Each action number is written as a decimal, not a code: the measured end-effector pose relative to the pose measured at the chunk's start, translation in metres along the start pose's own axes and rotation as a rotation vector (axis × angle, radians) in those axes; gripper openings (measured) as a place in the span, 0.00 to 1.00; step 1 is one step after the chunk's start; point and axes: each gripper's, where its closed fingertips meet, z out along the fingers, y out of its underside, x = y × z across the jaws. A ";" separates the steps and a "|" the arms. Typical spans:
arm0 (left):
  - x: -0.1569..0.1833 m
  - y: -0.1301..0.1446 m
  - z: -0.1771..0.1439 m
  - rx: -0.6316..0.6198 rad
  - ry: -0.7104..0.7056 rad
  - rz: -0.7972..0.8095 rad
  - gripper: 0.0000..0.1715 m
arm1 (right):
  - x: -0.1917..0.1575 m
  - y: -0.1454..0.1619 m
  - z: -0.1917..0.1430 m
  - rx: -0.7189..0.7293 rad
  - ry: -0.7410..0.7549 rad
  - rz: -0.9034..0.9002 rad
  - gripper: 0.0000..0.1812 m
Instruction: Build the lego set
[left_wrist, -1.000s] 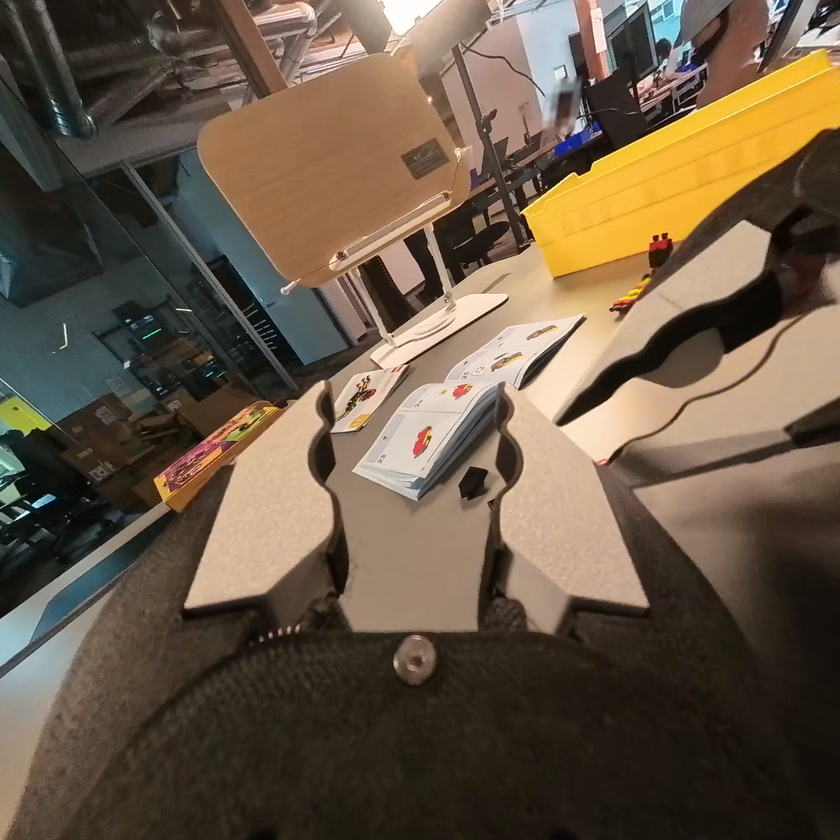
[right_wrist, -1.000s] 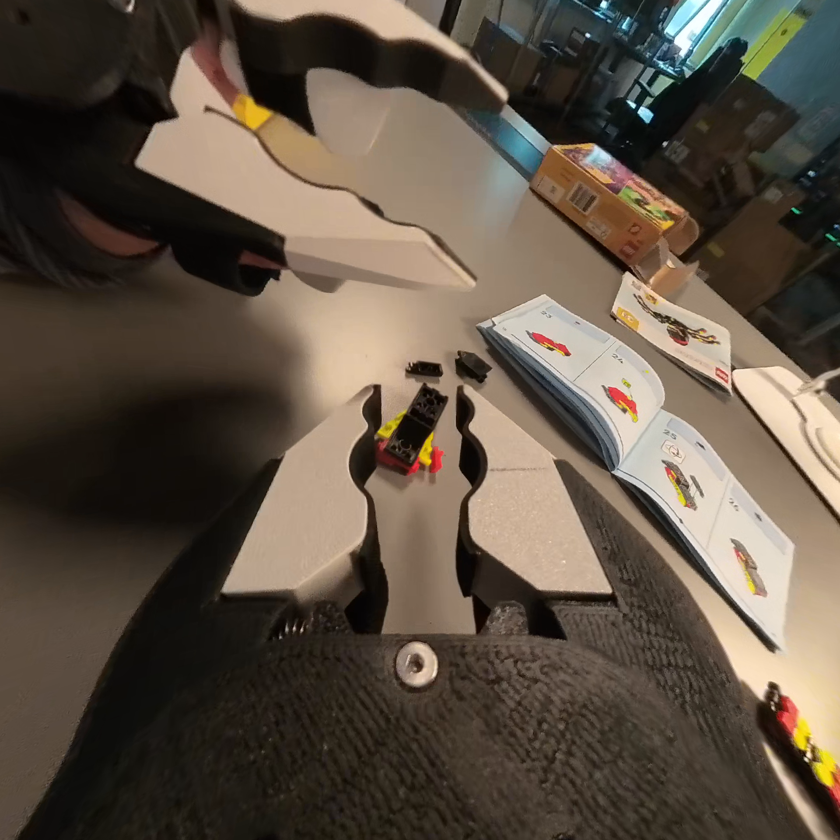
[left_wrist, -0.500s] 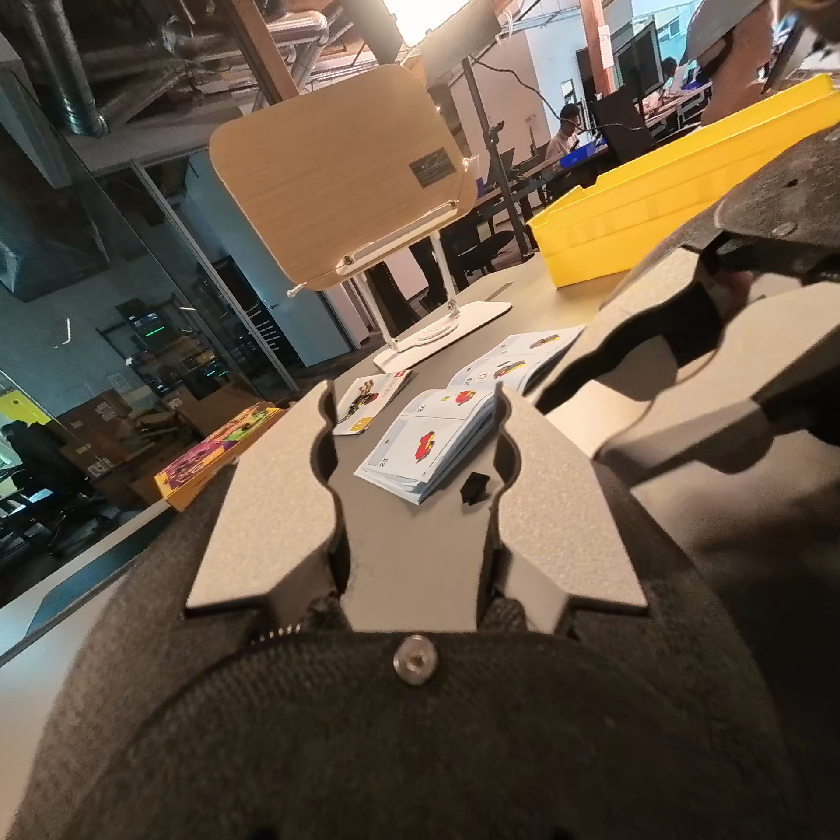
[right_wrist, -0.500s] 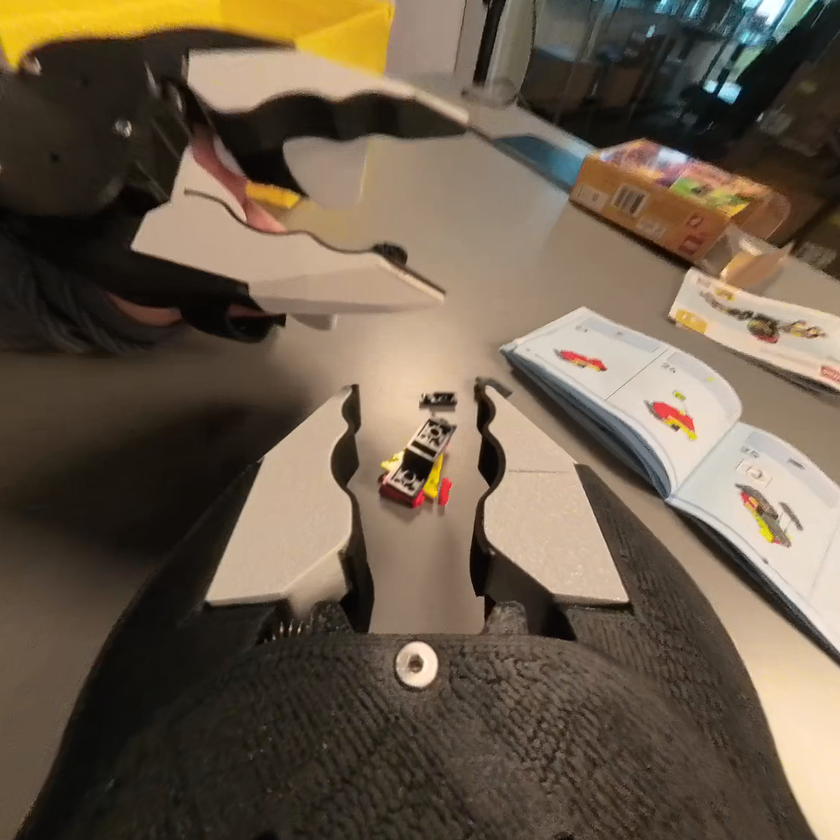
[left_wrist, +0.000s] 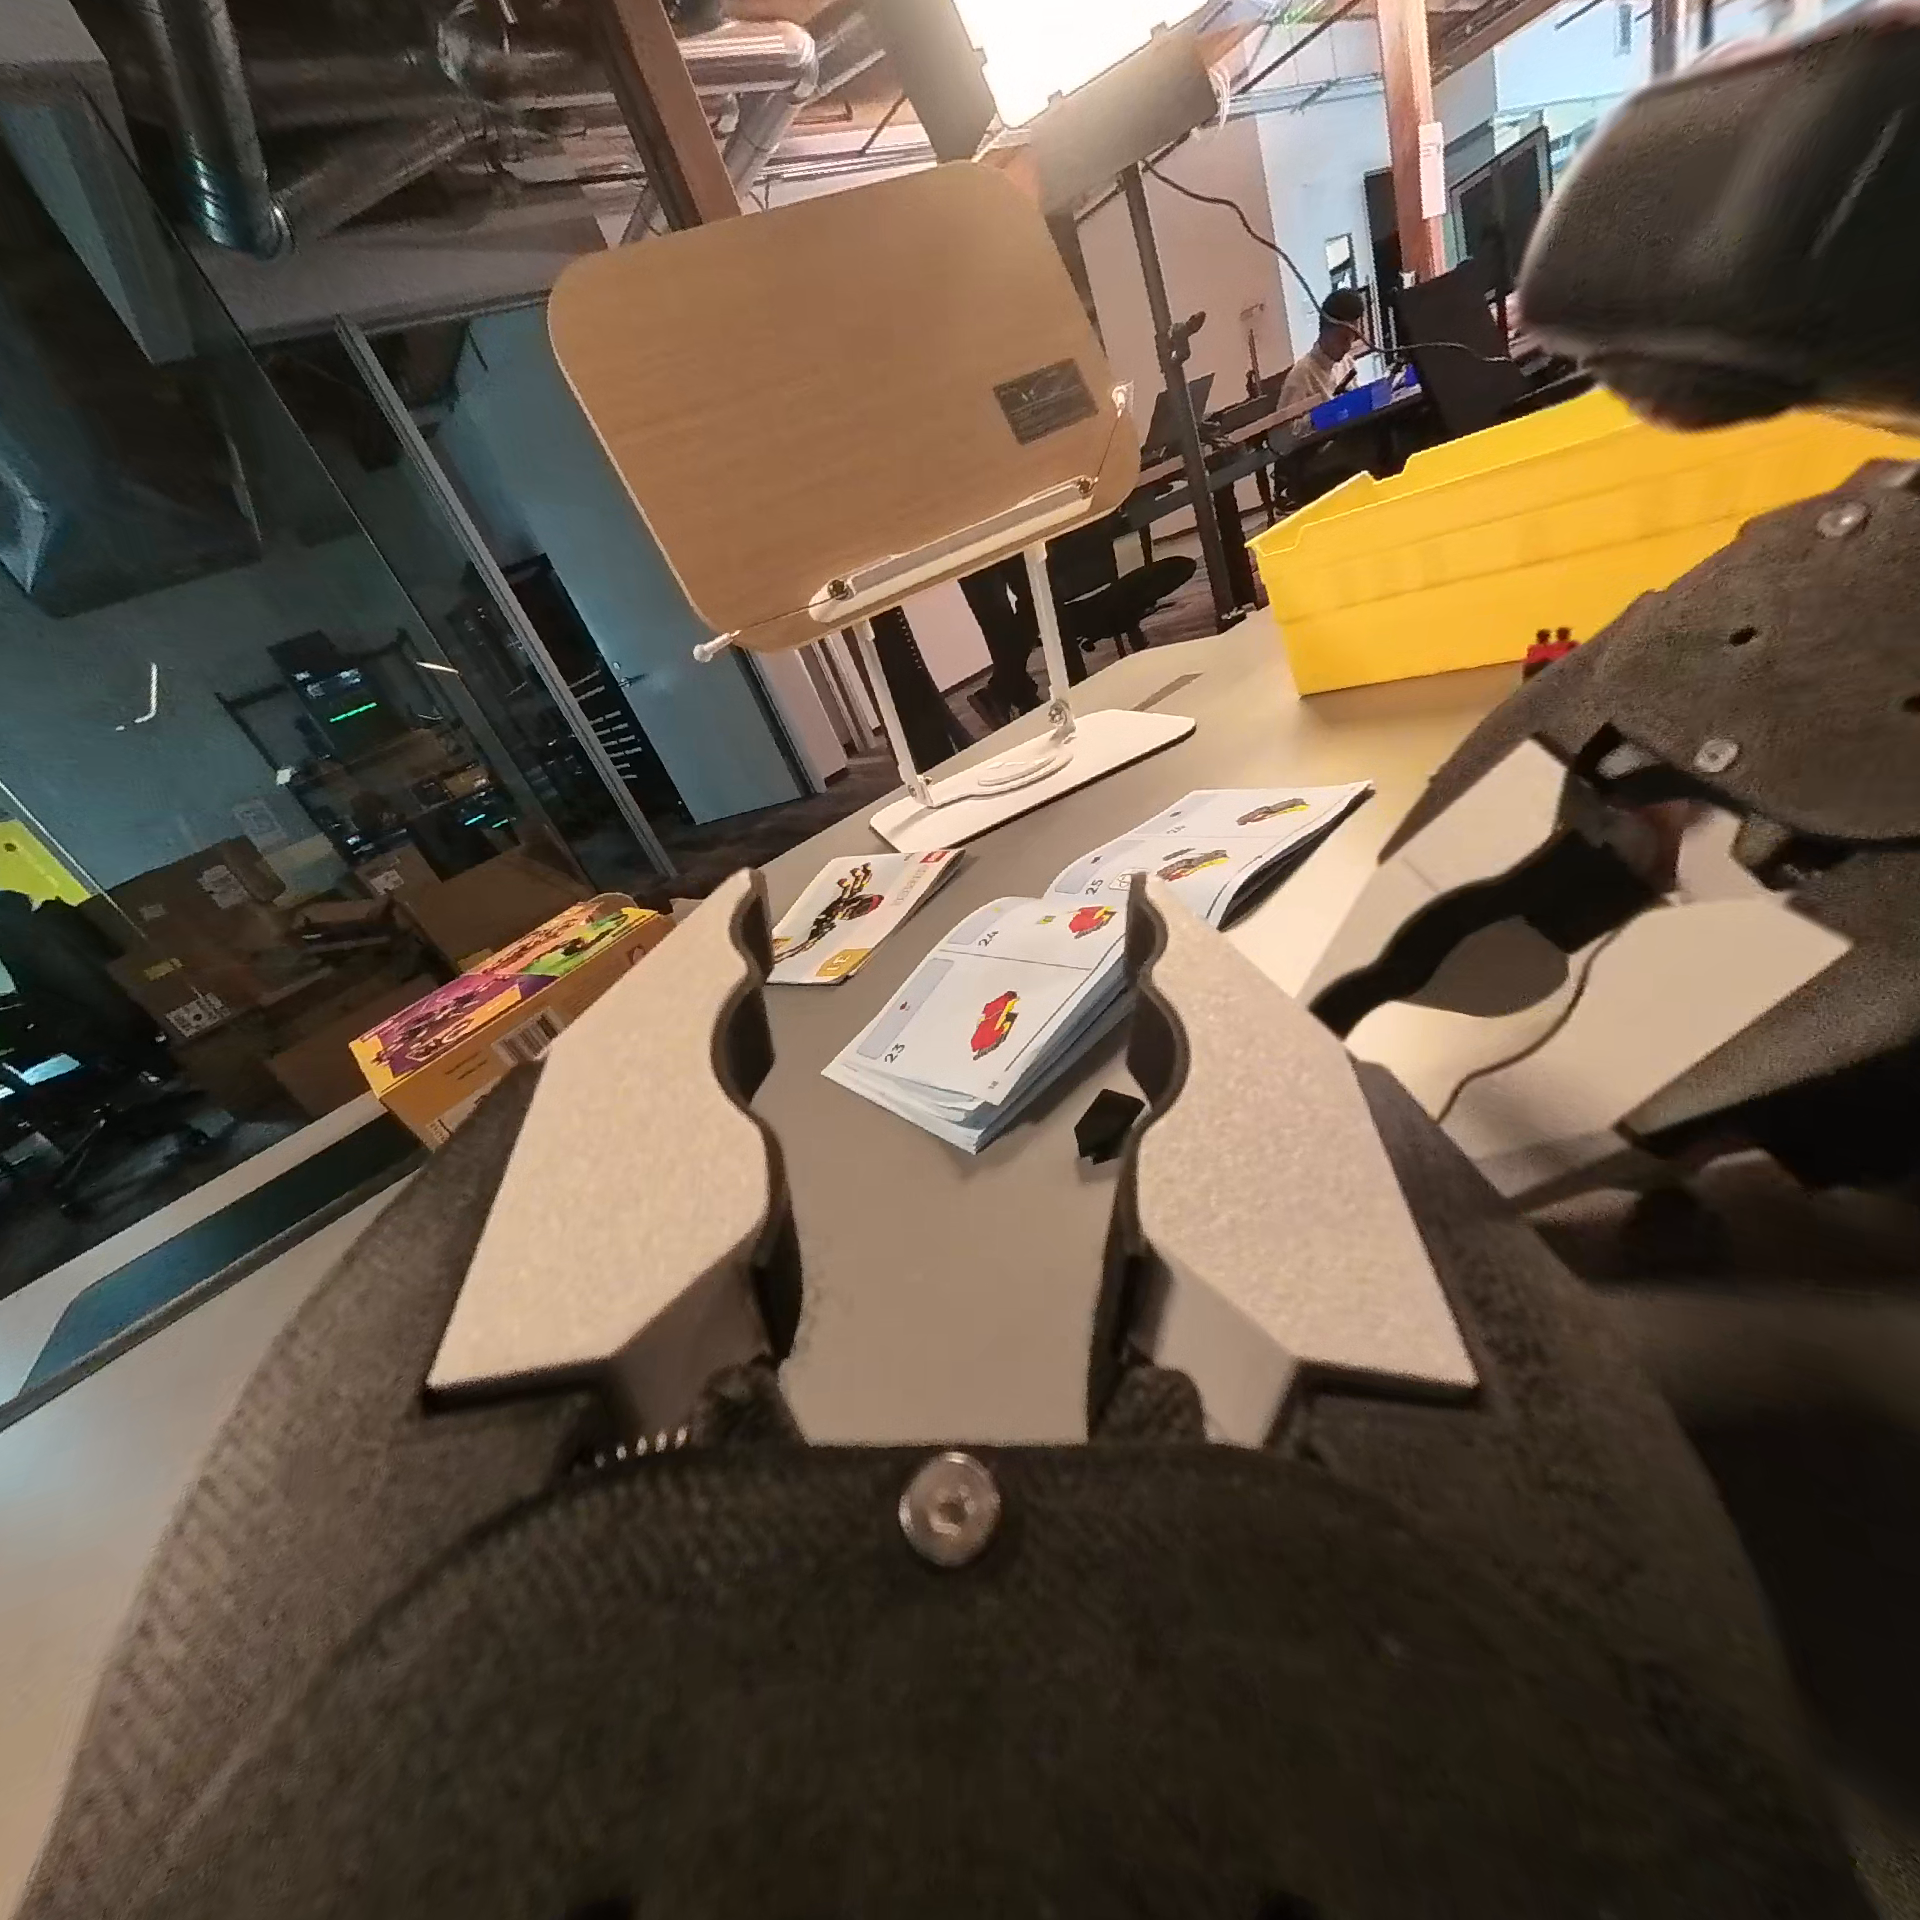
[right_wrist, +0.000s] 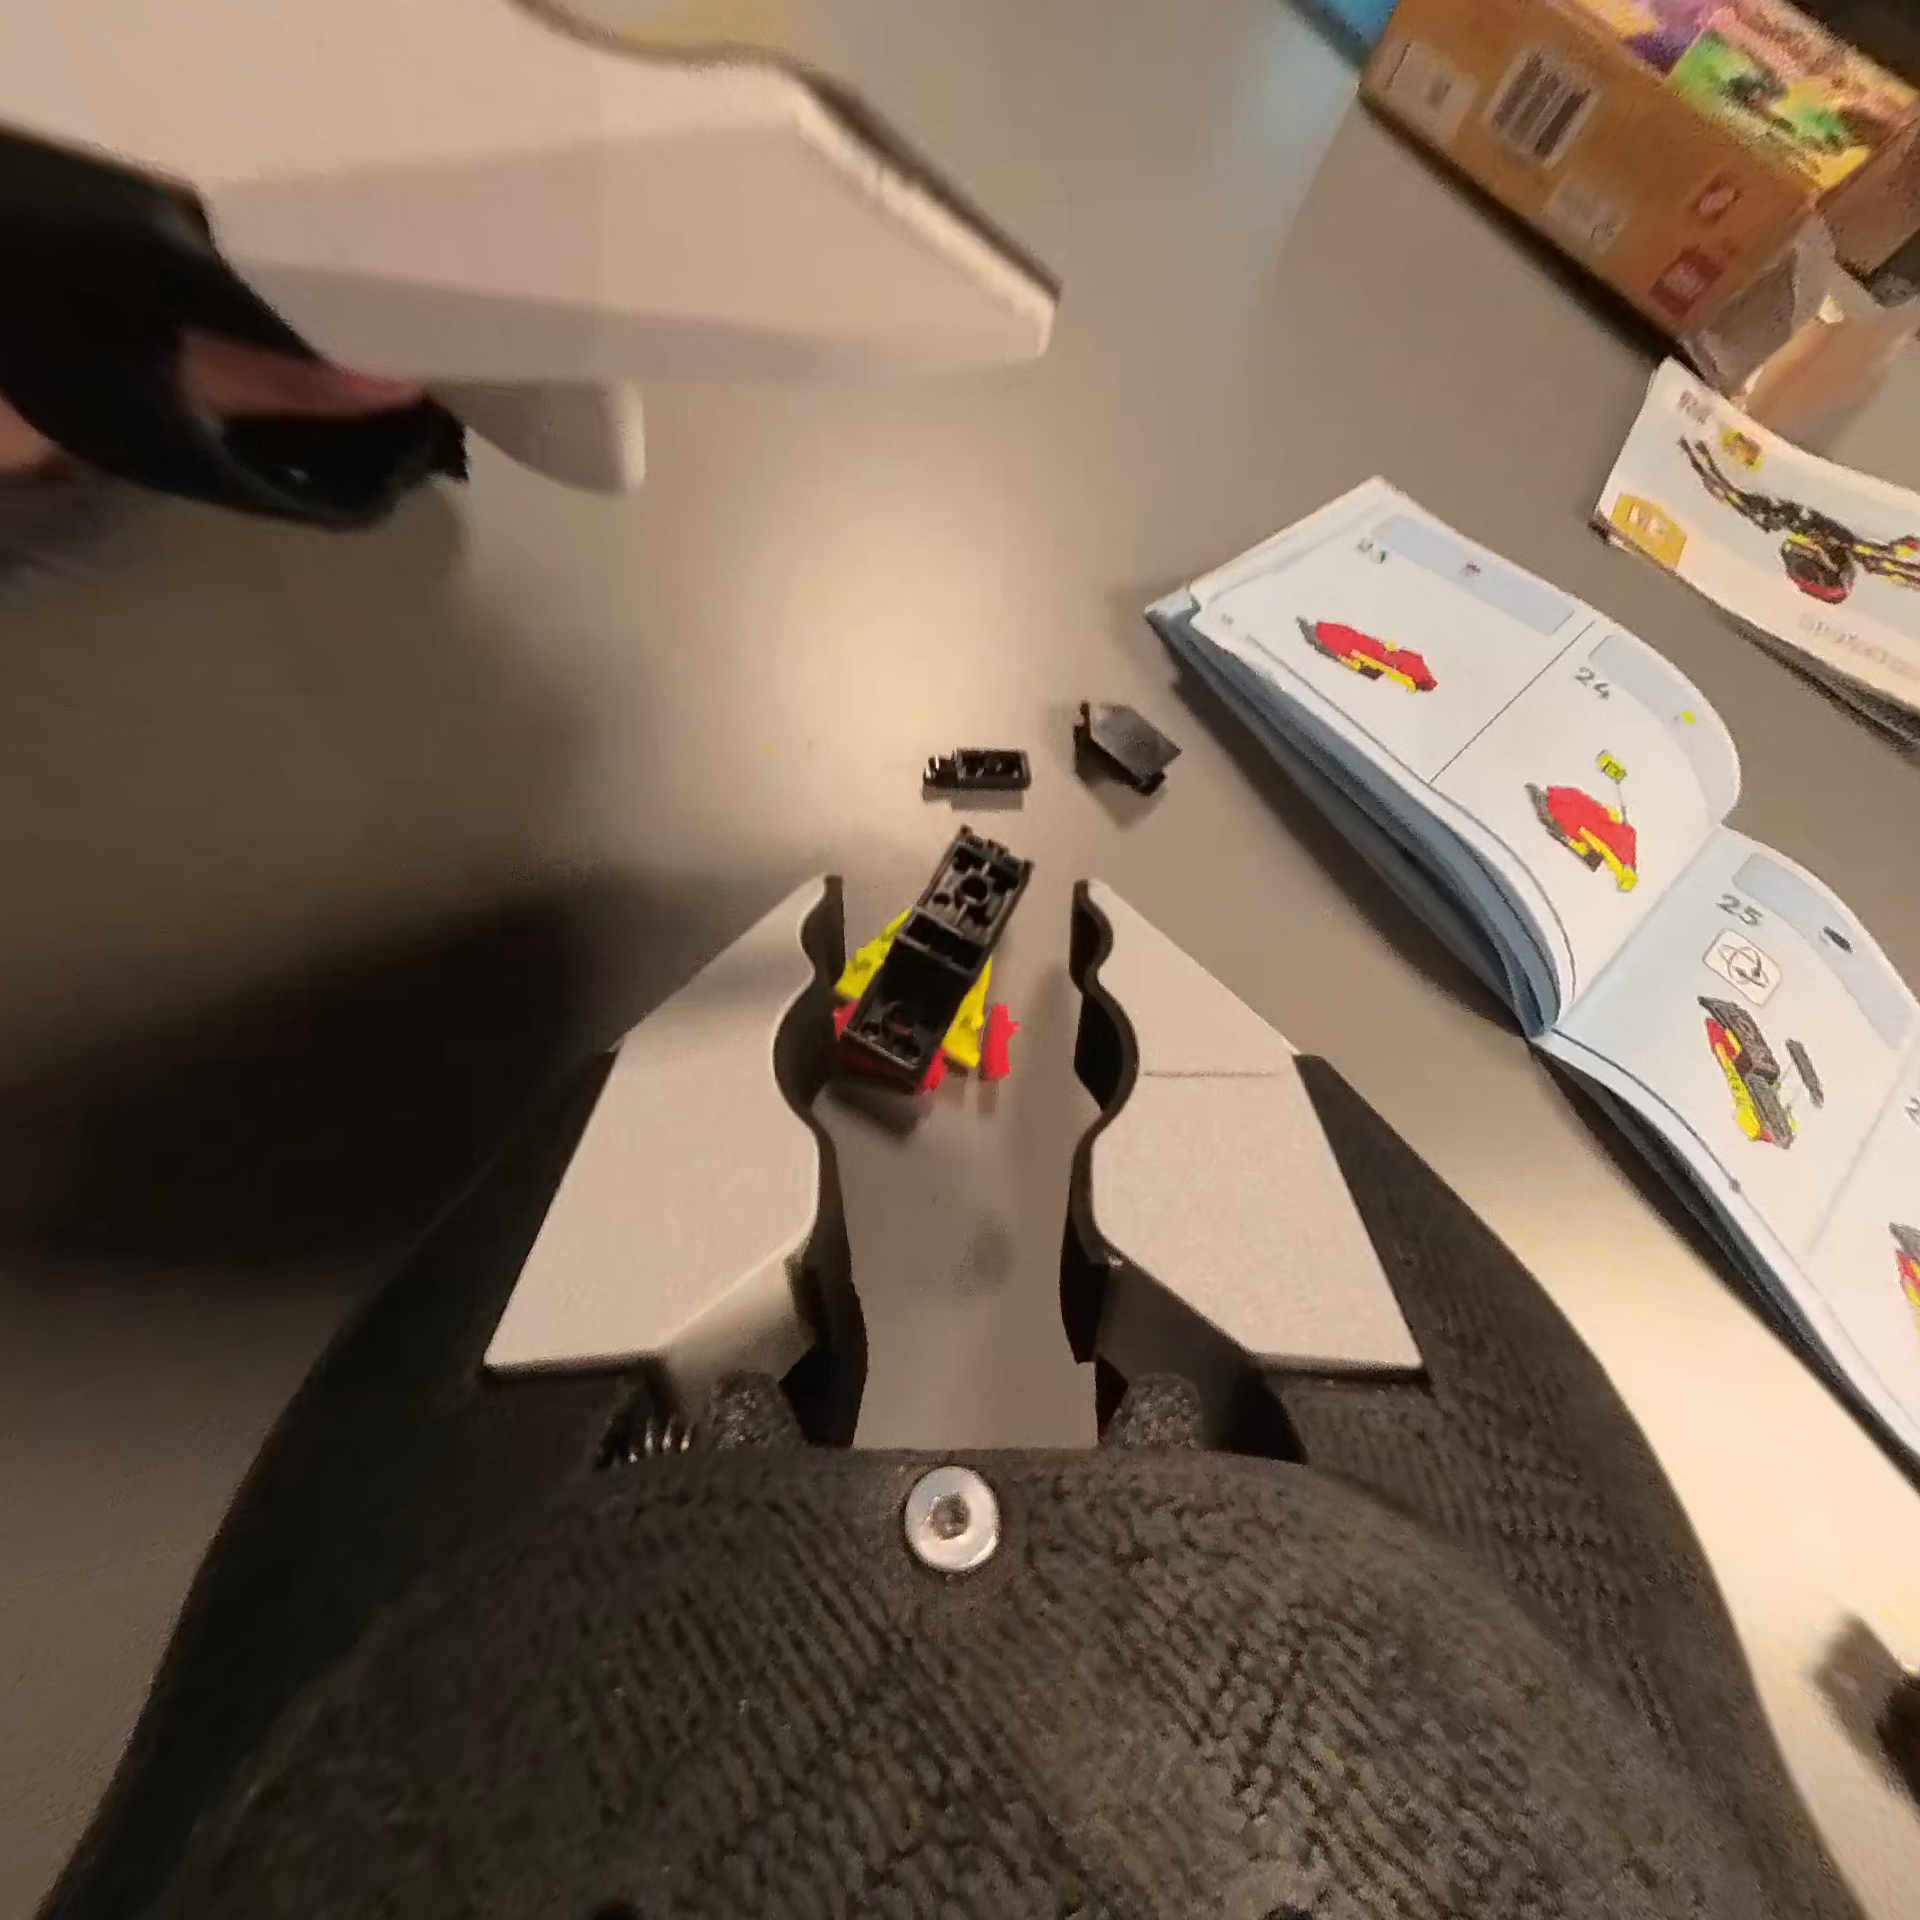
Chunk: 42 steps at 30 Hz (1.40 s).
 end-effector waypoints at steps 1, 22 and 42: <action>0.000 -0.001 0.000 0.002 0.000 -0.001 0.39 | 0.000 0.000 -0.001 0.003 0.013 -0.003 0.22; 0.085 0.010 -0.031 -0.200 0.757 -0.344 0.29 | -0.028 -0.040 -0.073 0.529 0.377 -0.974 0.08; 0.108 0.005 -0.041 -0.193 0.864 -0.306 0.11 | -0.045 -0.030 -0.079 0.542 0.433 -1.216 0.08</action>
